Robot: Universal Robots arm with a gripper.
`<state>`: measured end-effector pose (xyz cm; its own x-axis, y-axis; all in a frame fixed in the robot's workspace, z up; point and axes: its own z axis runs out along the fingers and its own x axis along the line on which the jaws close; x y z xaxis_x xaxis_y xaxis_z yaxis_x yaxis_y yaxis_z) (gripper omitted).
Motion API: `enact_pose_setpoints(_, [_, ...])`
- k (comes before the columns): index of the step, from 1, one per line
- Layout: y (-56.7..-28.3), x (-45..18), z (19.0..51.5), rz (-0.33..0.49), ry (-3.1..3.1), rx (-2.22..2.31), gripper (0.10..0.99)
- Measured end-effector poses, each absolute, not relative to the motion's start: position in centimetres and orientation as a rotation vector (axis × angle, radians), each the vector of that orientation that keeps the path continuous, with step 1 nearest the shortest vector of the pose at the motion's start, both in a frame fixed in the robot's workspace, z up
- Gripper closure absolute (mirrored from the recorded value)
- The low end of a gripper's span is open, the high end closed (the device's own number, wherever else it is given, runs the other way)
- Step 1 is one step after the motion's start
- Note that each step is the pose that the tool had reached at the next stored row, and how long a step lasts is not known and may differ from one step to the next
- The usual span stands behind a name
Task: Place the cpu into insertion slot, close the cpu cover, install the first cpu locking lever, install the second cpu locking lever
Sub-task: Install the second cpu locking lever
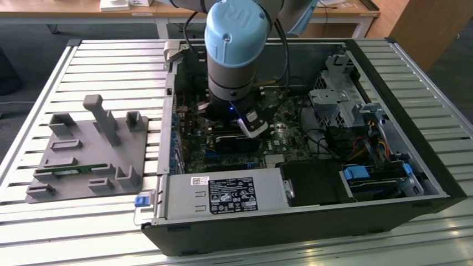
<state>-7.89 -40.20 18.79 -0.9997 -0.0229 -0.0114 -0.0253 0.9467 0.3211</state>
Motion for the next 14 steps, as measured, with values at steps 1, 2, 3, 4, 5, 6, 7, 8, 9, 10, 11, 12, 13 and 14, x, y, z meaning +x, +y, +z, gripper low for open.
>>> enact_pose_setpoints(1, [-40.2, -7.9, 18.8, 0.511, 3.092, -0.038, 0.980])
enact_pose_setpoints(2, [-40.2, -7.9, 18.8, 0.513, 3.091, -0.039, 0.980])
enact_pose_setpoints(3, [-40.2, -7.9, 18.9, 0.515, 3.091, -0.038, 0.980])
enact_pose_setpoints(4, [-40.2, -7.9, 19.0, 0.515, 3.091, -0.038, 0.980])
enact_pose_setpoints(5, [-40.2, -7.9, 19.2, 0.514, 3.091, -0.038, 0.980])
enact_pose_setpoints(6, [-40.2, -7.9, 19.4, 0.514, 3.091, -0.038, 0.980])
enact_pose_setpoints(7, [-40.2, -7.9, 19.6, 0.514, 3.091, -0.038, 0.980])
enact_pose_setpoints(8, [-40.2, -7.9, 19.8, 0.514, 3.091, -0.038, 0.980])
enact_pose_setpoints(9, [-40.2, -7.9, 20.0, 0.514, 3.091, -0.038, 0.980])
enact_pose_setpoints(10, [-40.2, -7.9, 20.2, 0.514, 3.091, -0.038, 0.980])
enact_pose_setpoints(11, [-40.2, -7.9, 20.5, 0.514, 3.091, -0.038, 0.980])
enact_pose_setpoints(12, [-40.2, -7.9, 20.7, 0.514, 3.091, -0.038, 0.980])
enact_pose_setpoints(13, [-40.2, -7.9, 21.0, 0.514, 3.091, -0.038, 0.980])
enact_pose_setpoints(14, [-40.2, -7.9, 21.2, 0.514, 3.091, -0.038, 0.980])
